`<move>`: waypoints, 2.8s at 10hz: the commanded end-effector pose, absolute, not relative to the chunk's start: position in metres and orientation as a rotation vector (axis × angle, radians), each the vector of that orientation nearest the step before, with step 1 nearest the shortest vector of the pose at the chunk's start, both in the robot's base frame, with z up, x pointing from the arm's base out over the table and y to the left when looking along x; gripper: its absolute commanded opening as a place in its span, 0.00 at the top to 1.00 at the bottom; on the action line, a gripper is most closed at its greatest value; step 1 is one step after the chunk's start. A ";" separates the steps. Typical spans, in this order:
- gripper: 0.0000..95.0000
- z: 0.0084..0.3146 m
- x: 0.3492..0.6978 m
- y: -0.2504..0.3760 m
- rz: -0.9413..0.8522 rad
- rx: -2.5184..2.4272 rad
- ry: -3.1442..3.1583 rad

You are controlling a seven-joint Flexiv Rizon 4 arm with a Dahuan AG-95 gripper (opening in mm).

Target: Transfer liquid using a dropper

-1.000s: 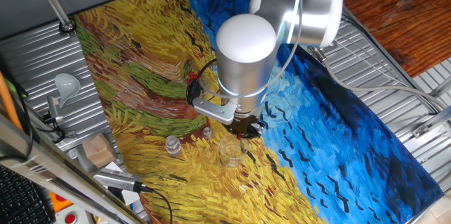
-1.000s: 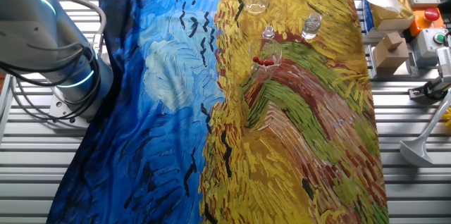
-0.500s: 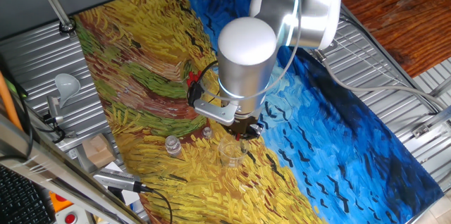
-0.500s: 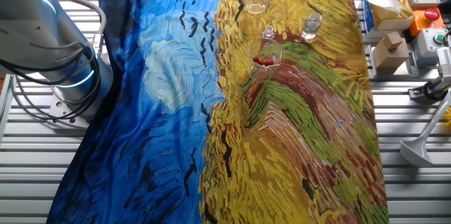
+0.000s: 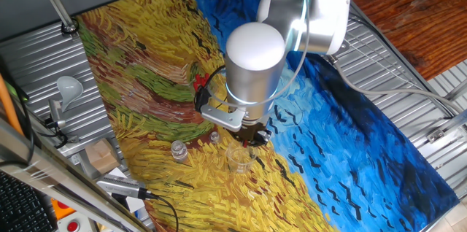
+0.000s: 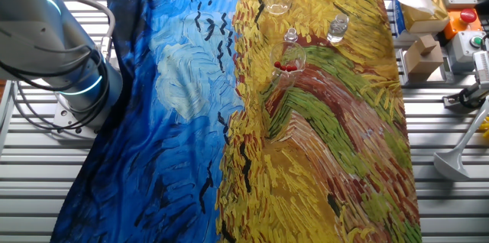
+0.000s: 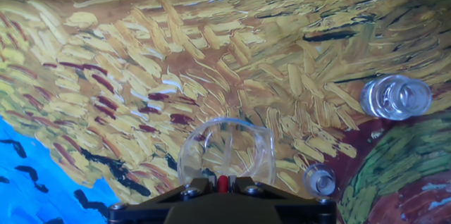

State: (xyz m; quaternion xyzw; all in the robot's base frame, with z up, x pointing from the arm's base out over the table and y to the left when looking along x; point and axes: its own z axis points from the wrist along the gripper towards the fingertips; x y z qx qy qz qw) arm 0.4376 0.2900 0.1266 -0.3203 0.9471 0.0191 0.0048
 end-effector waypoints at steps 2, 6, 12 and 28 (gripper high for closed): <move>1.00 0.127 0.437 0.290 0.050 -1.010 2.982; 1.00 0.125 0.438 0.292 0.052 -1.006 2.980; 1.00 0.110 0.441 0.296 0.049 -1.009 2.973; 0.80 0.115 0.440 0.296 0.075 -1.027 2.945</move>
